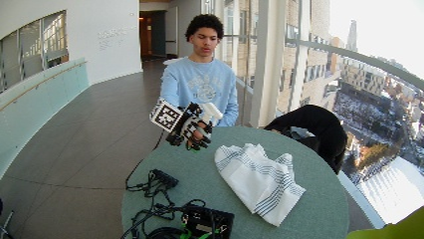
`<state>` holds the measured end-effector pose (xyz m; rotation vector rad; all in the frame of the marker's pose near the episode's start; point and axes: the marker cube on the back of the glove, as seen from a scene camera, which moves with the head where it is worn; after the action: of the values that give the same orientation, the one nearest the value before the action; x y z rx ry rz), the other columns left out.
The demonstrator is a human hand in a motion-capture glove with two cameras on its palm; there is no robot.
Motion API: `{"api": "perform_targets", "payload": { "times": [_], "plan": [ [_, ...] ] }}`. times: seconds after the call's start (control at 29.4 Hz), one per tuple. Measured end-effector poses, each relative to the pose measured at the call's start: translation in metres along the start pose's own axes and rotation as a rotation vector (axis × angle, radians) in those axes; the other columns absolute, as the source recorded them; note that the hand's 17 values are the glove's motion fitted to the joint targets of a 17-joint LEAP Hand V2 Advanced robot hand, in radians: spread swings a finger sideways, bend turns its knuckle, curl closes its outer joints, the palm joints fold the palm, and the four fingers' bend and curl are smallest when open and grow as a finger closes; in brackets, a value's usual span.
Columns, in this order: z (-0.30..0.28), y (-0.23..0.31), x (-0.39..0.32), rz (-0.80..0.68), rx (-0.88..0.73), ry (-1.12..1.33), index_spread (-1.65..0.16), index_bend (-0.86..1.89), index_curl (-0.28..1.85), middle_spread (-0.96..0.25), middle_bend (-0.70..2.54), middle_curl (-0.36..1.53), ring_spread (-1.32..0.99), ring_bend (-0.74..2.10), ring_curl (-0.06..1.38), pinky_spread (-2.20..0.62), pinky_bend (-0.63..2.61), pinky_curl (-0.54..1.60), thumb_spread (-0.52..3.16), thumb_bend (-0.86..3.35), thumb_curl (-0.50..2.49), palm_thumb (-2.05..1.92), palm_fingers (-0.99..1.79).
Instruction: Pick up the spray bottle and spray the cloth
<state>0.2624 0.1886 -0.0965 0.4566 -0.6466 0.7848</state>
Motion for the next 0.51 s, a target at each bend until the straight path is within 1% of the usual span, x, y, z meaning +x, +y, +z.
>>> {"api": "perform_targets", "payload": {
  "times": [0.34, 0.51],
  "plan": [
    [0.027, -0.017, -0.004, 0.074, -0.129, 0.071, -0.26, 0.16, 0.38, -0.07, 0.15, 0.37, -0.04, 0.56, 0.41, 0.09, 0.31, 0.38, 0.66, -0.03, 0.59, 0.99, 1.12],
    [0.039, -0.019, -0.002, 0.088, -0.183, 0.089, -0.25, 0.16, 0.39, -0.07, 0.15, 0.36, -0.04, 0.59, 0.41, 0.07, 0.34, 0.38, 0.65, -0.03, 0.61, 0.98, 1.13]
  ]
}}
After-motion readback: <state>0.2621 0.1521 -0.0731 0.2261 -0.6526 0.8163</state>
